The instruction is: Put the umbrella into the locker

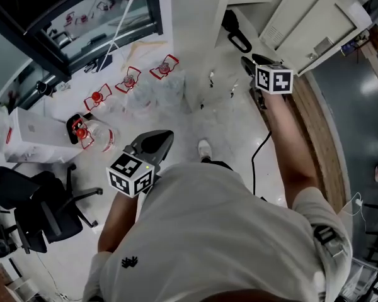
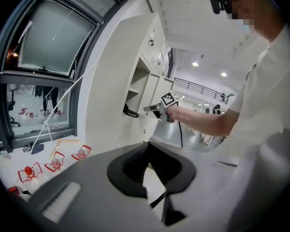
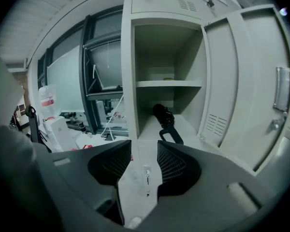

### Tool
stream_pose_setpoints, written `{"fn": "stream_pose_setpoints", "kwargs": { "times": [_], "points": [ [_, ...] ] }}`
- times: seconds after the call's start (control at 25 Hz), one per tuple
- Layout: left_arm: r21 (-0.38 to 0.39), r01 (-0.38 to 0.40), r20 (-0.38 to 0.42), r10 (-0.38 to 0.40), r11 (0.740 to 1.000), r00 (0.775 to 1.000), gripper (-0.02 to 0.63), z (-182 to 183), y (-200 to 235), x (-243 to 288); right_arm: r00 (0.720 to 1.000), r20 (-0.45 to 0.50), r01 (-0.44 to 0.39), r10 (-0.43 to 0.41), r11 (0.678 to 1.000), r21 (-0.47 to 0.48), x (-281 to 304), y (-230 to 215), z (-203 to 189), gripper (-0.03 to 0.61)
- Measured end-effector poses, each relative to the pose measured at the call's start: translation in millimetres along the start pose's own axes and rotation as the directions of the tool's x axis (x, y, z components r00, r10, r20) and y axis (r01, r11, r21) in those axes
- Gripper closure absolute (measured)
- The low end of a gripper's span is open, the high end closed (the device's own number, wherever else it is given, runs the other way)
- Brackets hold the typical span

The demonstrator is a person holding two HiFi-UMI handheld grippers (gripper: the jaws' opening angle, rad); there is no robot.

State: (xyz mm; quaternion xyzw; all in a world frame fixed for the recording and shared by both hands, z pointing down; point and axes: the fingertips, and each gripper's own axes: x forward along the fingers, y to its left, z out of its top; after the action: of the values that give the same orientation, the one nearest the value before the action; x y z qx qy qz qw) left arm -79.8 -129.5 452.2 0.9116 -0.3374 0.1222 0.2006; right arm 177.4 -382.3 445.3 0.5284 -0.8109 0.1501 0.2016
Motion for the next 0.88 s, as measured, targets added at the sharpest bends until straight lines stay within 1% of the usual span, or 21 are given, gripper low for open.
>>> {"fn": "stream_pose_setpoints", "kwargs": {
  "times": [0.16,0.2,0.36,0.52,0.88],
  "points": [
    [0.004,0.013,-0.005,-0.013,1.0,1.0,0.557,-11.2,-6.8,-20.5,1.0,0.025,-0.006,0.006,1.0,0.003,-33.2,31.1,-8.6,0.454],
    [0.006,0.016,-0.007,-0.016,1.0,1.0,0.557,-14.2,-8.7,-24.4,1.0,0.03,-0.01,0.01,1.0,0.005,-40.7,38.7,-11.6,0.459],
    [0.014,0.023,-0.008,-0.023,1.0,1.0,0.557,-27.9,-14.6,-38.3,0.998,0.044,-0.039,0.038,0.999,0.015,-66.2,69.5,-27.8,0.469],
    [0.024,0.027,-0.002,-0.027,0.999,1.0,0.557,-33.5,-18.2,-51.6,0.997,0.057,-0.046,0.045,0.999,0.019,-91.4,93.3,-39.5,0.483],
    [0.032,0.036,0.006,-0.036,0.999,0.999,0.557,-40.5,-24.6,-65.2,0.996,0.047,-0.072,0.071,0.997,0.031,-127.8,130.9,-68.7,0.495]
  ]
}}
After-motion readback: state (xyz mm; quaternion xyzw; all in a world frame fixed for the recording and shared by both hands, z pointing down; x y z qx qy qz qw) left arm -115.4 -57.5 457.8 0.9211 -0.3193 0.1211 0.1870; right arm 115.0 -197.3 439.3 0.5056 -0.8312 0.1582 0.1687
